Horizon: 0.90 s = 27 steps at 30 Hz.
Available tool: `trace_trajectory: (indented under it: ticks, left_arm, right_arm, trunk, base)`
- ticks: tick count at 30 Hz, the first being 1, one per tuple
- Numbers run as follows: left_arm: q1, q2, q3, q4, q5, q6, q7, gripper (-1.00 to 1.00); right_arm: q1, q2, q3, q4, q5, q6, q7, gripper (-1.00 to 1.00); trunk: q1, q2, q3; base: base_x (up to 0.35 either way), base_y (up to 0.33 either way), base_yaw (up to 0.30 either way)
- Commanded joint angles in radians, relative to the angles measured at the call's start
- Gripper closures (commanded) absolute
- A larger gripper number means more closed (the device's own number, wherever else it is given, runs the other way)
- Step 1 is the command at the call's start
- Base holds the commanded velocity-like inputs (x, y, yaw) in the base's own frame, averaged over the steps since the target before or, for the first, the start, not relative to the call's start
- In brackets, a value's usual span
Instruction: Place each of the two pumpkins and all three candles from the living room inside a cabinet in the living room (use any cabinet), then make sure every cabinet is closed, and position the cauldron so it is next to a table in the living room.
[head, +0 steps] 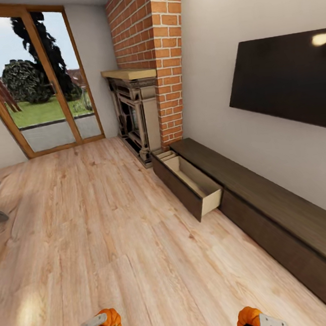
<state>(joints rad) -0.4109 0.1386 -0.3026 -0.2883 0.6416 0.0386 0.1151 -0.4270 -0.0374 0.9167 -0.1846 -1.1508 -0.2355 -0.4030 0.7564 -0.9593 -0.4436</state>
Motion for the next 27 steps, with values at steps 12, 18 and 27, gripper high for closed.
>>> trace_trajectory:
  ticks: [12, 18, 27]
  left_arm:
    - [0.000, 0.001, -0.008, -0.003, 0.007, 0.004, 0.011, 1.00]
    - [0.000, 0.001, -0.009, -0.003, 0.008, 0.004, 0.011, 1.00]
    - [0.000, 0.001, -0.008, -0.003, 0.009, 0.004, 0.011, 1.00]
  right_arm:
    - [-0.001, -0.001, 0.009, -0.003, 0.057, -0.004, 0.005, 1.00]
    - [-0.001, -0.001, 0.008, -0.003, 0.078, 0.001, 0.007, 1.00]
    - [-0.001, -0.001, 0.008, -0.004, 0.078, -0.003, 0.009, 1.00]
  trunk:
    - [0.000, -0.001, -0.001]
    - [0.000, -0.001, -0.001]
    - [0.000, -0.001, -0.001]
  base:
    - [0.275, 0.048, 0.012]
    - [0.249, 0.205, 0.000]
    - [0.215, 0.229, 0.006]
